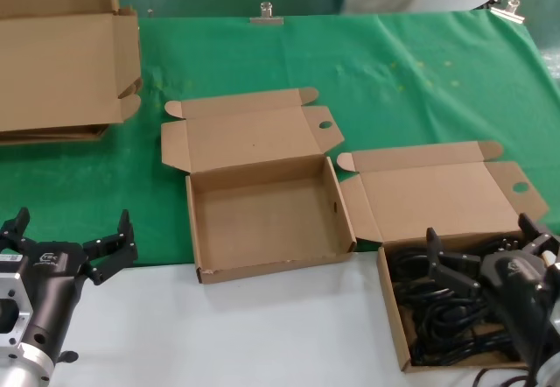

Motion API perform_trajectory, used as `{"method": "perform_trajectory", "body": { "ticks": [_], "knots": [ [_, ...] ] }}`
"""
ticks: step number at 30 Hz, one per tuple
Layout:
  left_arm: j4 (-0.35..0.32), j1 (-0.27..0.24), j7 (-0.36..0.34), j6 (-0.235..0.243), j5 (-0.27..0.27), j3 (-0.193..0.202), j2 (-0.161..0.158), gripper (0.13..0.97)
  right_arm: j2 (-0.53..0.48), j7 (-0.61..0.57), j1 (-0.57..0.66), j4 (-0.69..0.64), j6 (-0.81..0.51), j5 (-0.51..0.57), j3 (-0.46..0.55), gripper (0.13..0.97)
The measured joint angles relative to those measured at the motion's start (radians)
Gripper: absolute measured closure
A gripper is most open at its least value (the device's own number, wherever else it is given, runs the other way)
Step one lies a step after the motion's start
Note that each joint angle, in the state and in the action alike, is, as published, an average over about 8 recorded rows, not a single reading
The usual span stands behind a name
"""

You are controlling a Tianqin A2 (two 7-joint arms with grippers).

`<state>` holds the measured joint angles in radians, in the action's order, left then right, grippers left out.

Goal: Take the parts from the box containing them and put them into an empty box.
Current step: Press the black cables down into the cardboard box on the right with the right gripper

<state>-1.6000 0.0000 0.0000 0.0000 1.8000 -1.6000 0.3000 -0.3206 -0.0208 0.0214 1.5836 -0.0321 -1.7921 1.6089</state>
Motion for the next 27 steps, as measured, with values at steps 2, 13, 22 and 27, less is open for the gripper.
{"method": "perform_trajectory", "body": {
  "ticks": [2,13,22,27],
  "knots": [
    [0.0,0.0,0.0,0.0,0.0,0.0,0.0,0.132,0.0,0.0,0.0,0.0,0.0,0.0,0.0,0.129],
    [0.0,0.0,0.0,0.0,0.0,0.0,0.0,0.14,0.0,0.0,0.0,0.0,0.0,0.0,0.0,0.129],
    [0.0,0.0,0.0,0.0,0.0,0.0,0.0,0.191,0.0,0.0,0.0,0.0,0.0,0.0,0.0,0.129],
    [0.0,0.0,0.0,0.0,0.0,0.0,0.0,0.253,0.0,0.0,-0.001,0.003,0.001,0.001,0.001,0.129]
  ]
}}
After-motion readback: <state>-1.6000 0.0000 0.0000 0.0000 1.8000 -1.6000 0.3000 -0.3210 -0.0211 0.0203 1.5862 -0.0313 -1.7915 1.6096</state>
